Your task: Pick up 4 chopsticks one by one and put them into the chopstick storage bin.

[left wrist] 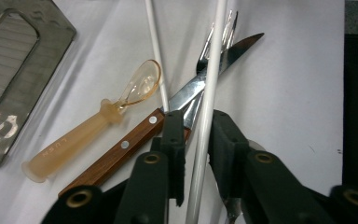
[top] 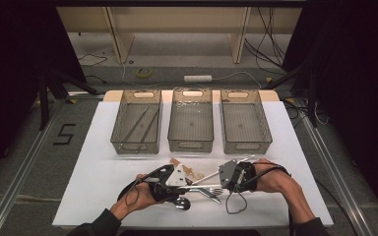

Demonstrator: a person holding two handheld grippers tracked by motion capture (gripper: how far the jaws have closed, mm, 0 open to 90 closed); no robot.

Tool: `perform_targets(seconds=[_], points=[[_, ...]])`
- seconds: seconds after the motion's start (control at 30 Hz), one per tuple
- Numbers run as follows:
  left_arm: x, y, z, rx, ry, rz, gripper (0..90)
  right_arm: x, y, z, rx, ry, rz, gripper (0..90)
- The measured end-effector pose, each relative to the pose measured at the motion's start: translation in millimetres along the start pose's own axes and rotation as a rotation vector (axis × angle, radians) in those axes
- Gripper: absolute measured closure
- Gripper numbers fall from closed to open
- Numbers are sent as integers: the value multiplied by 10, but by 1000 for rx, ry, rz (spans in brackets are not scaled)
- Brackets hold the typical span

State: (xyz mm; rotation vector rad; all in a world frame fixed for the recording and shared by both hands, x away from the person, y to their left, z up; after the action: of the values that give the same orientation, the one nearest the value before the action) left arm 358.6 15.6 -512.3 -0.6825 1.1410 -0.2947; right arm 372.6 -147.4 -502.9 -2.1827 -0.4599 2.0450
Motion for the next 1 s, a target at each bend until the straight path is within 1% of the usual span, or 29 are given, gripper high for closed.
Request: perform_targets(seconds=[0.07,0.2,0.27,0.33,0.4,0.43,0.47,0.53,0.57,0.6,0.63,0.67,0.7,0.73,0.8,0.93,1.0], points=[[-4,-3,-13,8,7,-4,796,-3,-5,10,1,-3,-1,854],[-15,4,-45,30,32,4,819,-1,-7,21,-13,-5,0,853],[-27,3,-70,55,44,0,833,-2,-10,27,-26,-3,-1,852],[-38,-13,-101,72,52,-17,845,-3,-4,31,-39,-6,-1,849],[-47,-17,-103,83,50,-24,850,-6,2,34,-36,-10,-3,840],[-47,-19,-97,76,46,-29,852,-13,3,27,-20,-5,-13,828],[-52,-19,-86,78,42,-33,852,-26,7,16,-4,6,-19,821],[-68,-22,-62,72,33,-39,853,-51,3,7,7,2,-43,775],[-74,-22,-50,63,29,-41,853,-77,-2,-4,28,16,-59,712],[-82,-16,-34,62,22,-37,854,-103,-3,-21,38,25,-67,678],[-87,-13,-12,50,16,-42,853,-119,-13,-32,45,34,-86,641],[-95,-5,10,48,10,-40,853,-148,-22,-49,53,46,-110,587],[-99,-2,23,41,6,-43,853,-170,-30,-65,70,54,-131,552],[-108,3,40,33,0,-45,854,-184,-35,-71,85,58,-145,540],[-136,11,80,24,-15,-46,853,-230,-39,-97,102,81,-171,503],[-179,31,159,-3,-42,-52,854,-290,-53,-140,132,107,-220,452],[-202,45,198,-23,-53,-54,854,-312,-58,-155,149,114,-242,438]])
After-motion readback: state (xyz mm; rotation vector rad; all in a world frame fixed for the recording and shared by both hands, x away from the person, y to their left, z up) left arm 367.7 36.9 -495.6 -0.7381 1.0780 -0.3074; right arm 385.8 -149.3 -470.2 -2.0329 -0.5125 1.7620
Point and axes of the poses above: each handheld gripper's, and its own axes: x roughly forward along the jaws, y roughly out of its underside, z roughly to its left, the point moved 9 cm from there along x, roughly forward along the jaws, and after that the axes turned 8 degrees about -y, right-handed, at the moved point
